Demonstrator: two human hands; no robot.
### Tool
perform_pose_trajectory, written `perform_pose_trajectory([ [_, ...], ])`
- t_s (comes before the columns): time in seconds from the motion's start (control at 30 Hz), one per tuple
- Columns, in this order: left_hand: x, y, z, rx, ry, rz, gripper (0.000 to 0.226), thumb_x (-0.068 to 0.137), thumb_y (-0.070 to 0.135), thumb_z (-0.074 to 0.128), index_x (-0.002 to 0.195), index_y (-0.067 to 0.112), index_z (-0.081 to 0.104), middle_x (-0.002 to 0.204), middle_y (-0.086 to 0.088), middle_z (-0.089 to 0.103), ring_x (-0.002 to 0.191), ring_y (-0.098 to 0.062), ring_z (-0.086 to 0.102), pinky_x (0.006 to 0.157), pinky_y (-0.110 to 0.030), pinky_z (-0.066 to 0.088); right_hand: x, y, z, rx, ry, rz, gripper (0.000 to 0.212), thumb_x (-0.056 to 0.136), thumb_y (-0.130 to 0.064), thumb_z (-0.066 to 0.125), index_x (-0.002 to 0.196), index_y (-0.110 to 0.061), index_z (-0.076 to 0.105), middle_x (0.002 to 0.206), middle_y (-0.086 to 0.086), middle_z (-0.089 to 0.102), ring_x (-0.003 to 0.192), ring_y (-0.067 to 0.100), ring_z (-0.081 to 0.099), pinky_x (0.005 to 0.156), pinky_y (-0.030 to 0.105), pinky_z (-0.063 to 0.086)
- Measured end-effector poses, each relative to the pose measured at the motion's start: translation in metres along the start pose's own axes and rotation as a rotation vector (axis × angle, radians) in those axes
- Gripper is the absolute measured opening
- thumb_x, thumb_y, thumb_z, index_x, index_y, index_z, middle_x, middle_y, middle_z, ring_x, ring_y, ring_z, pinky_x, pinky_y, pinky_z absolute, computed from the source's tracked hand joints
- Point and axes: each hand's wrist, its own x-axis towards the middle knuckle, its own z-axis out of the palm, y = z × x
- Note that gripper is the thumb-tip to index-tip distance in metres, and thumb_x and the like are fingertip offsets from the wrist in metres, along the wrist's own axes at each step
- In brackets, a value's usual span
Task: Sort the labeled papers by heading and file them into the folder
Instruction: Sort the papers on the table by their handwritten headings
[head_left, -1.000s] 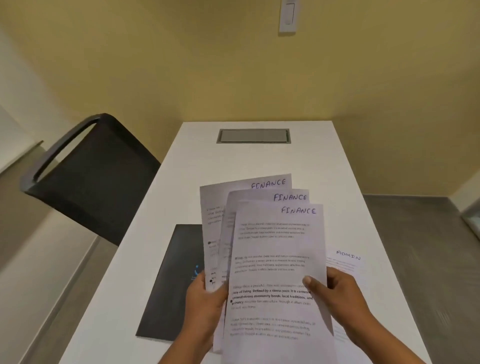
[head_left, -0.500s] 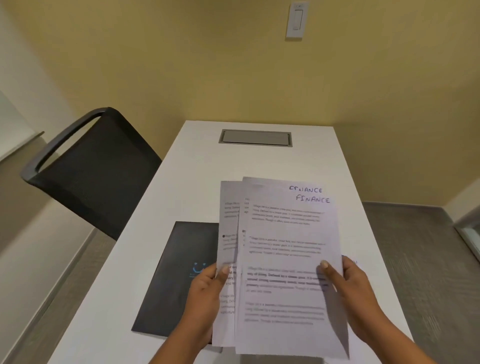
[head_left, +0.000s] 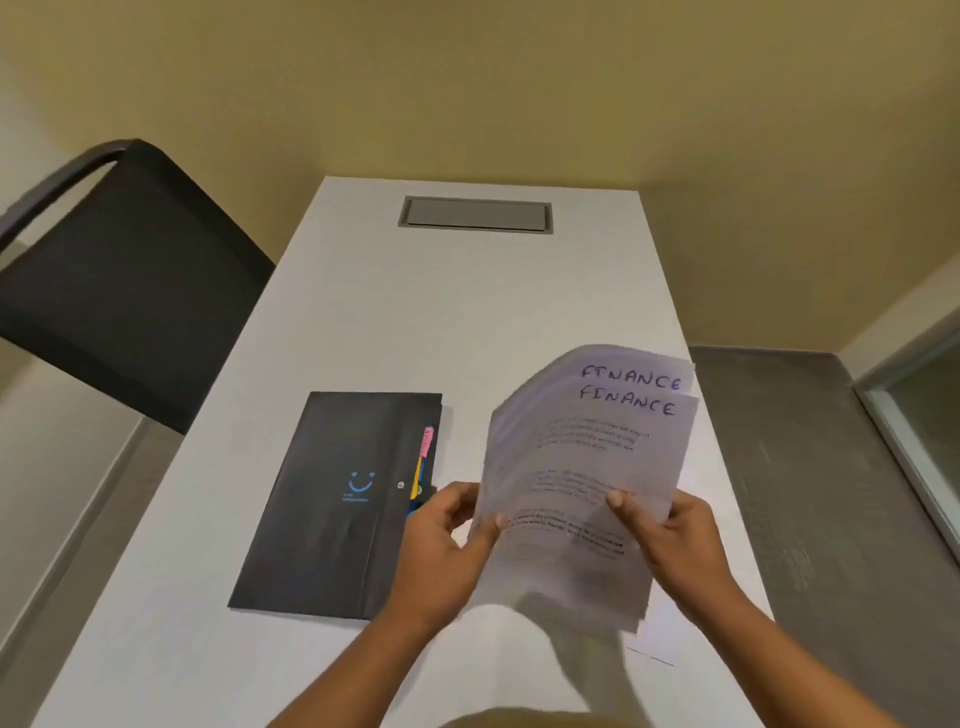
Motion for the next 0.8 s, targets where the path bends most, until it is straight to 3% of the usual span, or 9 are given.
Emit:
perform_pose_trajectory([
  [0.03,-0.003,-0.001,0.002,0.018,0.035,0.027,0.029,0.082,0.008,0.076,0.093,0.033,0.066,0.089,0.024,0.072,0.088,0.001,0.068,0.076,-0.015,0.054,-0.001,0.003,-0.003,-0.015,0.004,-0.019,0.008,0.078,-0.024,0.074,0.086,-0.026,0.075,0.084,-0.011,0.077,0.080,0.009,0.074,0.069,0.026,0.061],
  [0.13,-0.007,-0.004,0.009,0.004,0.074,0.069,0.038,0.080,0.007,0.077,0.094,0.039,0.064,0.090,0.037,0.068,0.091,0.013,0.064,0.077,-0.003,0.046,-0.005,0.012,-0.005,-0.077,-0.041,-0.038,0.024,0.082,-0.009,0.075,0.081,-0.033,0.072,0.079,-0.021,0.075,0.079,0.000,0.071,0.068,0.016,0.057],
  [0.23,-0.004,-0.017,0.012,0.096,0.017,0.178,0.043,0.081,0.012,0.077,0.118,0.031,0.066,0.117,0.029,0.065,0.113,0.004,0.060,0.093,-0.010,0.046,-0.009,0.021,-0.003,-0.129,-0.079,-0.067,0.038,0.075,-0.003,0.080,0.089,-0.036,0.069,0.082,-0.032,0.072,0.083,-0.010,0.067,0.070,0.007,0.052],
  [0.3,0.000,-0.029,0.015,0.093,0.004,0.177,0.046,0.082,0.013,0.077,0.124,0.024,0.066,0.123,0.019,0.066,0.118,-0.004,0.060,0.097,-0.019,0.048,-0.010,0.025,-0.001,-0.167,-0.093,-0.093,0.042,0.073,-0.005,0.082,0.093,-0.039,0.068,0.087,-0.031,0.072,0.088,-0.009,0.067,0.073,0.008,0.052],
  [0.4,0.003,-0.033,0.020,0.037,0.003,0.129,0.035,0.082,0.018,0.076,0.116,0.015,0.072,0.114,0.008,0.072,0.109,-0.008,0.066,0.095,-0.029,0.054,-0.009,0.028,0.001,-0.165,-0.114,-0.082,0.039,0.074,-0.011,0.082,0.095,-0.040,0.068,0.090,-0.027,0.073,0.089,-0.006,0.068,0.074,0.012,0.053],
  [0.47,0.005,-0.031,0.021,0.019,0.032,0.187,0.034,0.083,0.027,0.070,0.111,0.008,0.074,0.109,0.003,0.075,0.103,-0.012,0.070,0.092,-0.033,0.056,-0.010,0.029,0.001,-0.147,-0.108,-0.071,0.035,0.076,-0.011,0.080,0.092,-0.040,0.068,0.088,-0.026,0.073,0.087,-0.006,0.068,0.072,0.015,0.055],
  [0.6,0.010,-0.029,0.020,0.053,0.060,0.297,0.026,0.086,0.013,0.071,0.111,0.004,0.073,0.109,0.001,0.075,0.101,-0.014,0.070,0.089,-0.025,0.055,-0.008,0.030,-0.001,-0.065,-0.037,-0.088,0.032,0.077,-0.009,0.079,0.092,-0.035,0.069,0.088,-0.023,0.074,0.086,-0.003,0.069,0.073,0.019,0.057],
  [0.7,0.012,-0.033,0.022,0.054,0.035,0.195,0.030,0.083,0.007,0.074,0.113,0.012,0.073,0.109,0.008,0.073,0.103,-0.007,0.068,0.089,-0.019,0.054,-0.007,0.034,0.003,-0.096,-0.080,-0.103,0.039,0.075,-0.009,0.081,0.099,-0.037,0.067,0.096,-0.025,0.073,0.093,-0.003,0.068,0.077,0.017,0.056],
  [0.8,0.017,-0.033,0.027,0.028,0.005,0.086,0.029,0.082,0.007,0.076,0.107,0.021,0.073,0.103,0.012,0.073,0.098,-0.004,0.068,0.083,-0.017,0.055,-0.004,0.041,0.009,-0.113,-0.113,-0.063,0.041,0.075,-0.014,0.082,0.104,-0.038,0.064,0.100,-0.023,0.072,0.097,-0.001,0.067,0.083,0.026,0.057],
])
